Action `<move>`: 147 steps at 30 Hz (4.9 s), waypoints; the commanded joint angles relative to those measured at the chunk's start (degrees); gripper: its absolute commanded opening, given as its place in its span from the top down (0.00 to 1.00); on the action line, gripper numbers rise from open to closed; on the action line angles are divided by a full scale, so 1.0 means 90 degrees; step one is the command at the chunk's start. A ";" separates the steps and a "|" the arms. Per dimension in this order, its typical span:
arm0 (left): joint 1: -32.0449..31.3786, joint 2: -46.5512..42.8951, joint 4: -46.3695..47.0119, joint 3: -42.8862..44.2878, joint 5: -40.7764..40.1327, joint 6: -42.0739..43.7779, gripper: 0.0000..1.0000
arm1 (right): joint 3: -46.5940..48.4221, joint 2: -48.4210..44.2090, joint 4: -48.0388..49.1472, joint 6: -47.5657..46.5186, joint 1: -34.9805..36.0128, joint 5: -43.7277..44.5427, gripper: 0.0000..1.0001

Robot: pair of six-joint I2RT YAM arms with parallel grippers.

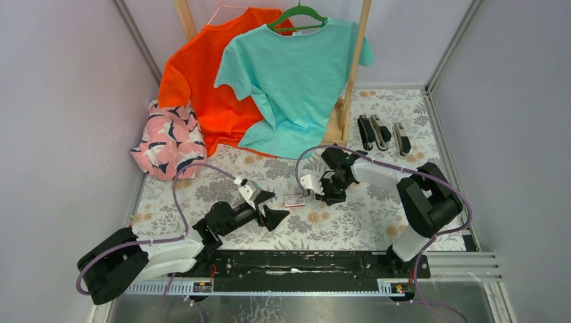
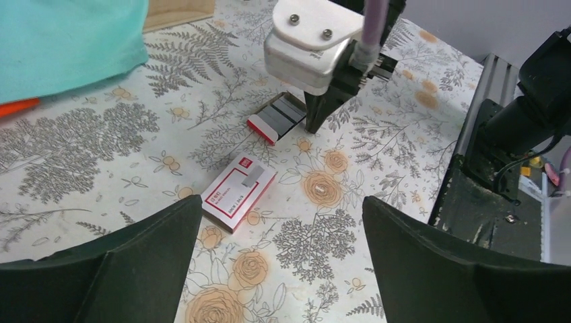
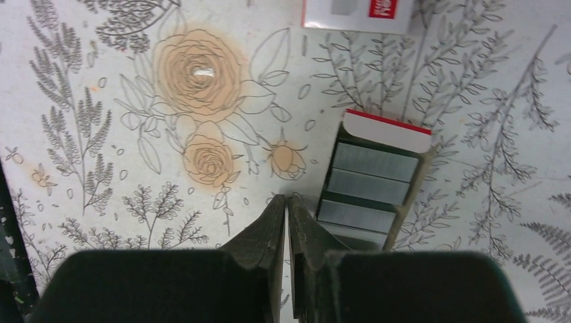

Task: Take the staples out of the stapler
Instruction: Adjust the shell at the center of the board, then close the staple box at the center of the board.

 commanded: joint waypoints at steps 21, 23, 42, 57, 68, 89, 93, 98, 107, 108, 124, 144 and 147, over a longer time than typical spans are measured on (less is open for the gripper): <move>-0.0043 0.0854 0.0511 0.0195 0.0185 0.1092 0.00 | 0.0599 -0.0990 -0.1232 -0.0543 -0.0471 -0.2029 0.86; -0.0062 0.1051 0.0447 0.0325 0.0269 0.1489 0.00 | 0.0620 -0.1176 -0.1319 -0.0636 -0.0506 -0.2198 0.85; 0.0199 0.2406 0.0905 0.0752 0.0518 0.1797 0.03 | -0.0088 -0.0592 -0.0336 -0.0751 -0.0325 -0.1050 0.82; 0.0240 0.2201 0.1520 0.0326 0.0115 0.1769 0.04 | -0.0130 -0.0065 0.0592 0.0038 -0.0064 -0.0418 0.90; 0.0268 0.2200 0.0761 0.0638 0.0167 0.2211 0.05 | -0.0226 -0.0066 0.1184 0.0454 -0.0055 -0.0131 0.89; 0.1053 0.3275 -0.1409 0.2154 0.2006 0.3576 0.11 | 0.0619 -0.1344 -0.2035 -0.1897 -0.0808 -0.2742 0.80; 0.1174 0.3470 -0.1692 0.2351 0.2206 0.3826 0.10 | 0.0622 -0.1401 -0.2119 -0.1964 -0.0893 -0.2902 0.80; 0.1340 0.3778 -0.2056 0.2654 0.2641 0.4056 0.12 | 0.0653 -0.1444 -0.2215 -0.2038 -0.0929 -0.2962 0.80; 0.1422 0.4039 -0.2595 0.2962 0.3093 0.4296 0.22 | 0.0667 -0.1427 -0.2298 -0.2121 -0.0948 -0.2996 0.79; 0.1425 0.4099 -0.2760 0.3039 0.3131 0.4350 0.24 | 0.0671 -0.1427 -0.2303 -0.2124 -0.0952 -0.2995 0.79; 0.1422 0.4308 -0.3301 0.3300 0.3577 0.4260 0.44 | 0.0665 -0.1422 -0.2333 -0.2183 -0.0996 -0.2982 0.80; 0.1306 0.4064 -0.2144 0.2692 0.3286 0.3287 0.47 | 0.0643 -0.1373 -0.2309 -0.2202 -0.1011 -0.2973 0.79; 0.1272 0.4071 -0.2043 0.2644 0.3225 0.3267 0.48 | 0.0635 -0.1368 -0.2314 -0.2201 -0.1005 -0.2974 0.79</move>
